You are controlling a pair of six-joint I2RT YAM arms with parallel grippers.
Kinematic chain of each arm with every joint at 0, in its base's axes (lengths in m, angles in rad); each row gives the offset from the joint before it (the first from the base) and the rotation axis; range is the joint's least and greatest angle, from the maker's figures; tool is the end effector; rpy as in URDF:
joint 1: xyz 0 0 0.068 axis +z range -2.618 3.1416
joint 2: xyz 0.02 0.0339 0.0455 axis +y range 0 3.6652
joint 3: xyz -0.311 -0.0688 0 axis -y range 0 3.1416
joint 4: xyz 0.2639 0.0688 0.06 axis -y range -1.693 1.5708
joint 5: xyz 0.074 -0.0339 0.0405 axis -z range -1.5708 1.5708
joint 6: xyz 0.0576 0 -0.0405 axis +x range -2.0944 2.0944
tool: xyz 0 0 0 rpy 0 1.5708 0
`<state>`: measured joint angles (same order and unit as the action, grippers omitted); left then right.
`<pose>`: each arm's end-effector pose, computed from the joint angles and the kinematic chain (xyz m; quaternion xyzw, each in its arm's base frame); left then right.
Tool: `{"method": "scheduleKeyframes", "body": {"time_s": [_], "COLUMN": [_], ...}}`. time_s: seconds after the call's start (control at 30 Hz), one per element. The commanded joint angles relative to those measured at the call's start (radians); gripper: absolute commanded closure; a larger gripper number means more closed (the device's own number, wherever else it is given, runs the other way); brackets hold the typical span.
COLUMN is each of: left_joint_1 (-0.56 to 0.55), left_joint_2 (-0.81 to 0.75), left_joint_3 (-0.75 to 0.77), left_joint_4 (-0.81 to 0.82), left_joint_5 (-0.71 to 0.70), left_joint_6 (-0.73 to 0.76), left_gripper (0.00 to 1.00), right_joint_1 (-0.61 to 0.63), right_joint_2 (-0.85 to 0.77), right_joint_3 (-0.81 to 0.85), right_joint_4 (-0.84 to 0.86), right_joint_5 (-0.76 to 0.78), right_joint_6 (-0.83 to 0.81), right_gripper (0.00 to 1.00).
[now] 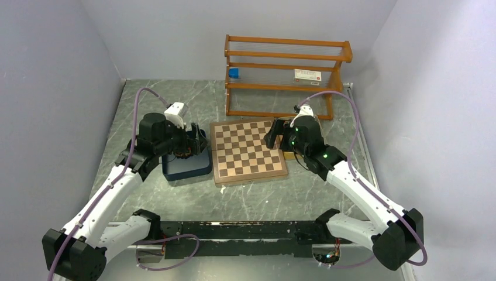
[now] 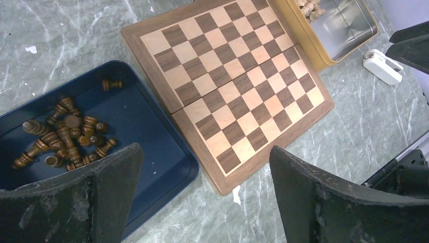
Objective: Set up the chess pieces on the board
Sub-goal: Pick up the chess piece from the storage box.
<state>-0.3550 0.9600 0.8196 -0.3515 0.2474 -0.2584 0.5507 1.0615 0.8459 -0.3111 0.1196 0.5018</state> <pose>0.2068 -0.0917 0.3294 0.1044 0.8474 -0.2548 0.4540 0.2187 0.1262 0.3212 0.0086 0.8657 0.2052 0.4564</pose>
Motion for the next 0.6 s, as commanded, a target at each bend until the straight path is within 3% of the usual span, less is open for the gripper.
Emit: {"method": "scheduleKeyframes", "body": {"time_s": [0.0, 0.27, 0.57], "left_joint_1": [0.008, 0.008, 0.008], "left_joint_2": [-0.026, -0.026, -0.089], "left_joint_3": [0.016, 0.090, 0.018], "left_joint_4": [0.020, -0.007, 0.036], "left_joint_5": [-0.016, -0.015, -0.115], "left_joint_6": [-0.001, -0.016, 0.021], "left_gripper": [0.00, 0.00, 0.00], "right_joint_1": [-0.006, -0.008, -0.008], "right_joint_2": [-0.034, -0.069, -0.086], "right_joint_3": [0.024, 0.033, 0.055], "right_joint_4": [0.022, 0.001, 0.001], "right_joint_5": [0.004, 0.063, 0.121], "right_joint_6": [0.001, -0.022, -0.119], "right_gripper": [0.00, 0.00, 0.02]}}
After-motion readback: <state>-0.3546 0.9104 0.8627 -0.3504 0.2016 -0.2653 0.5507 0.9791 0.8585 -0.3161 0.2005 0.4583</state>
